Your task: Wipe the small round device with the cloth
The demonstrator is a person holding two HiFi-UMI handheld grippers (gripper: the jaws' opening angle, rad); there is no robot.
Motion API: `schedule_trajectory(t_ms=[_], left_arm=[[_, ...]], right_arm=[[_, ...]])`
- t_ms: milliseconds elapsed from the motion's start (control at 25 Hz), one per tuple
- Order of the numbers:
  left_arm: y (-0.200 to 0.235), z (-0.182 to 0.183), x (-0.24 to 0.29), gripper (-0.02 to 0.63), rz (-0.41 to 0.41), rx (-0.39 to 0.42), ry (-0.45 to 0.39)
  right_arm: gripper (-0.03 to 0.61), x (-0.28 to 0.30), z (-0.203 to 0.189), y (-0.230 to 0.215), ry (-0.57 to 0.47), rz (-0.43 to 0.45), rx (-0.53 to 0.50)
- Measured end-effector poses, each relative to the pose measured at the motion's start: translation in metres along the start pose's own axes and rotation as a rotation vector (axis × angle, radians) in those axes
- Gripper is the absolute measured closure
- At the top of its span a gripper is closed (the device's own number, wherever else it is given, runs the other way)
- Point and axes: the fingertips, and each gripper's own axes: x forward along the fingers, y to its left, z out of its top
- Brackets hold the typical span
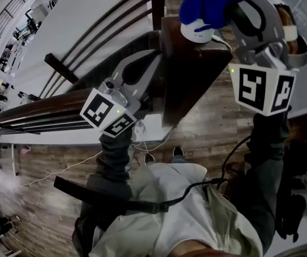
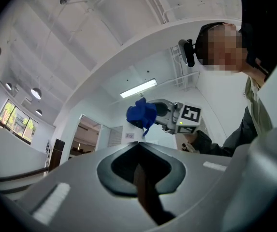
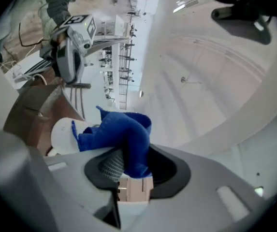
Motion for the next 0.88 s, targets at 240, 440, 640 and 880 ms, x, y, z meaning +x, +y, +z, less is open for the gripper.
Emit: schedule_trajectory(t_ms=[240, 440, 640, 880], left_arm=[[0.002, -0.001, -0.016, 0.612, 0.008, -0.008, -0.006], [0.003, -0.004, -0.018, 0.612, 0.001, -0.021, -0.015], [-0.001, -0.007, -0.017, 0.612, -0.016, -0.031, -0.014], [0.003, -0.009, -0.017, 0.612, -0.015, -0.044, -0.007]], right_arm=[[0.454, 0.045, 0.023, -0.001, 0.026, 0.153, -0.173], [0.454, 0.049, 0.057, 0.014, -0.028, 0.194, -0.236], [0.454, 0.042, 0.088, 0.071, -0.093, 0.308, -0.308], [0.454, 0.017, 0.091, 0.103, -0.102, 0.341, -0.305]])
